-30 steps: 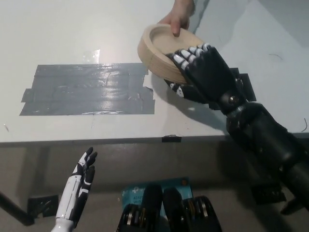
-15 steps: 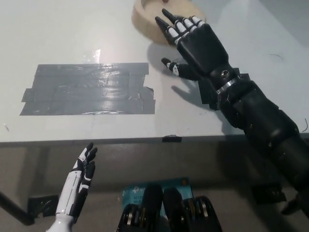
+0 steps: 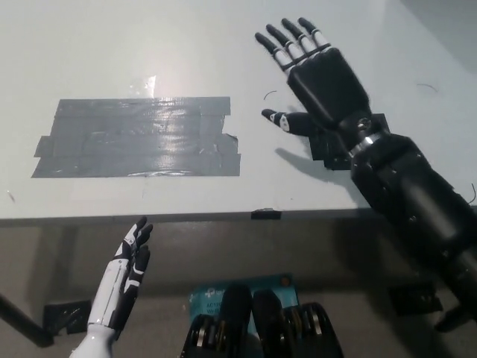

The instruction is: A stack of plates is kept in the middle of the desk close to the robot and the robot grabs the stack with its right hand, picks it up and hands it to a person.

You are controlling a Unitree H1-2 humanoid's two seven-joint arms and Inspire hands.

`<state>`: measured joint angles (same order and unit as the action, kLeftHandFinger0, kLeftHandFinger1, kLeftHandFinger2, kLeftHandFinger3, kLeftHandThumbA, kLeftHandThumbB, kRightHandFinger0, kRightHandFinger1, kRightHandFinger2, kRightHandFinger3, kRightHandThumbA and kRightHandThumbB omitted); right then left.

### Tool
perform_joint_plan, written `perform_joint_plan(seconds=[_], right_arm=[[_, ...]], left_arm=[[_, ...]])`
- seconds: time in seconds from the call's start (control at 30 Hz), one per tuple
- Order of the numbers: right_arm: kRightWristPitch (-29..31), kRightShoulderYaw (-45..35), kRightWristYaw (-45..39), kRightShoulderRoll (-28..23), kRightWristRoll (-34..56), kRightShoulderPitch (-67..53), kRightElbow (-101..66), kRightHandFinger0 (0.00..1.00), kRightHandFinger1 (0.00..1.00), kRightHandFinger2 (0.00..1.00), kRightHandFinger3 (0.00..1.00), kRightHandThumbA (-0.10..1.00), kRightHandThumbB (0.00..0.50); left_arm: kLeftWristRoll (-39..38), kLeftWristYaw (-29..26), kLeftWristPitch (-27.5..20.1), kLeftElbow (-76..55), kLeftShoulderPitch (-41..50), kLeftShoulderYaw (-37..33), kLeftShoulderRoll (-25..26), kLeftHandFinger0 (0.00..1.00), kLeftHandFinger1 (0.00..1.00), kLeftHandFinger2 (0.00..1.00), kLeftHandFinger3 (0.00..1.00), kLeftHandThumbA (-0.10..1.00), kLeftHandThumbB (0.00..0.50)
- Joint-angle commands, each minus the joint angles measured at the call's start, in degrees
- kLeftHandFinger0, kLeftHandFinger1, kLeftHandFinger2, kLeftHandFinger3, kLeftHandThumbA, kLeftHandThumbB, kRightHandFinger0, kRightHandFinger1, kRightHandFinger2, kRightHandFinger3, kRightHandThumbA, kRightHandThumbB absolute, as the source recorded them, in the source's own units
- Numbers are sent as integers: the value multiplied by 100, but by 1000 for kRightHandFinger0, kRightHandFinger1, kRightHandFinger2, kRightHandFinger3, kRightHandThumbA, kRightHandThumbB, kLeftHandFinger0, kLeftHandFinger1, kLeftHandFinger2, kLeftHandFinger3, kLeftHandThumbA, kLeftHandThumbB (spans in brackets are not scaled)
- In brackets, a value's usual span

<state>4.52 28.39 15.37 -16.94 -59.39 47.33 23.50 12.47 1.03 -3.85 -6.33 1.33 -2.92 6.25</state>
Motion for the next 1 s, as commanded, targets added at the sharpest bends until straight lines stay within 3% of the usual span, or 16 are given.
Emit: perform_joint_plan(seconds=[0.0, 0.1, 0.17, 0.2, 0.33, 0.43, 0.63, 0.73, 0.97], right_arm=[[-322, -409, -630, -257, 300, -595, -1780, 1000, 1000, 1000, 1000, 891, 500], [-247, -762, -674, -264, 798, -1446, -3231, 1000, 1000, 1000, 1000, 886, 492], [-275, -989, -612, -206, 1119, -2019, -4122, 1000, 1000, 1000, 1000, 953, 481], [-291, -1052, -601, -180, 1220, -2254, -4443, 1000, 1000, 1000, 1000, 997, 452], [-498, -1152, -700, -77, 1520, -3283, -5447, 1000, 1000, 1000, 1000, 1000, 398], [-157, -1109, -229, 98, 1745, -4107, -5325, 1000, 1000, 1000, 1000, 1000, 347], [458, -1268, 196, 694, 3077, -5187, -4507, 1000, 1000, 1000, 1000, 1000, 330], [715, -1281, 151, 870, 3204, -5295, -3929, 1000, 1000, 1000, 1000, 1000, 297], [933, -1458, -116, 920, 3266, -5177, -2670, 1000, 1000, 1000, 1000, 999, 320]], left_arm=[[-3, 83, 28, -190, -60, -45, 65, 1000, 1000, 1000, 1000, 1000, 0], [-27, 100, -88, -125, -34, -52, 74, 1000, 1000, 1000, 1000, 1000, 0], [-3, 84, -67, -137, -49, -40, 68, 1000, 1000, 1000, 1000, 1000, 0], [3, 87, -46, -153, -47, -31, 78, 1000, 1000, 1000, 1000, 1000, 0], [29, 62, -121, -96, -74, -24, 86, 1000, 1000, 1000, 1000, 1000, 0], [16, 53, -112, -89, -15, -28, 55, 1000, 1000, 1000, 1000, 1000, 0], [-15, 50, -106, -123, 156, -37, 12, 1000, 1000, 1000, 1000, 1000, 0], [-4, 9, -163, -139, 215, 8, 34, 1000, 1000, 1000, 1000, 1000, 0], [9, -27, -167, -205, 324, 16, -6, 1000, 1000, 1000, 1000, 1000, 0]])
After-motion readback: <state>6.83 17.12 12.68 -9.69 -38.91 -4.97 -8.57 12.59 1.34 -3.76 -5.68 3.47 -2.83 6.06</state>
